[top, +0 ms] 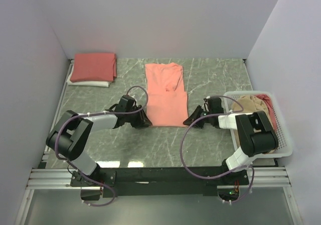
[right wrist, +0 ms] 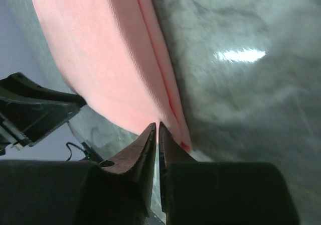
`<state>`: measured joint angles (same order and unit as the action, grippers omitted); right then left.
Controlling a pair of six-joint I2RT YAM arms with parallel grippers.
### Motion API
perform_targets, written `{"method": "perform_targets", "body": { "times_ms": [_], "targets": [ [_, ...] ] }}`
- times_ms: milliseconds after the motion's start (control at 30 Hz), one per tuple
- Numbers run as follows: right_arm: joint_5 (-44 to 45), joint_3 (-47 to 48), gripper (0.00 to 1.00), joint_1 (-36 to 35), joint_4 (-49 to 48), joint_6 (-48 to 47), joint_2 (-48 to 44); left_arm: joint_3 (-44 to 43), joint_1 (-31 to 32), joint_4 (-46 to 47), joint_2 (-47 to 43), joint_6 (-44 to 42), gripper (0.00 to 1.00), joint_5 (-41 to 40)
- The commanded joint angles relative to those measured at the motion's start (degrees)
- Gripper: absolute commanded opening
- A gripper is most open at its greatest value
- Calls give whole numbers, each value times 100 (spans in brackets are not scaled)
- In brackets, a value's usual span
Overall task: Fold and stack the t-shirts
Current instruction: Fold the tshirt
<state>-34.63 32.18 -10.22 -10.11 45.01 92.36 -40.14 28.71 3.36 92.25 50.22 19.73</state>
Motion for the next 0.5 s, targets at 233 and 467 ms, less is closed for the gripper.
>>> {"method": "perform_targets", "body": {
  "times_ms": [233,467],
  "targets": [
    [721,-538,39,161,624,-476,-1193,357,-287,-450,-1208,-152,52,-531],
    [774,-634,45,152,563,-546,-1132,771,-190,182,-928,49,57,-276]
  ]
}}
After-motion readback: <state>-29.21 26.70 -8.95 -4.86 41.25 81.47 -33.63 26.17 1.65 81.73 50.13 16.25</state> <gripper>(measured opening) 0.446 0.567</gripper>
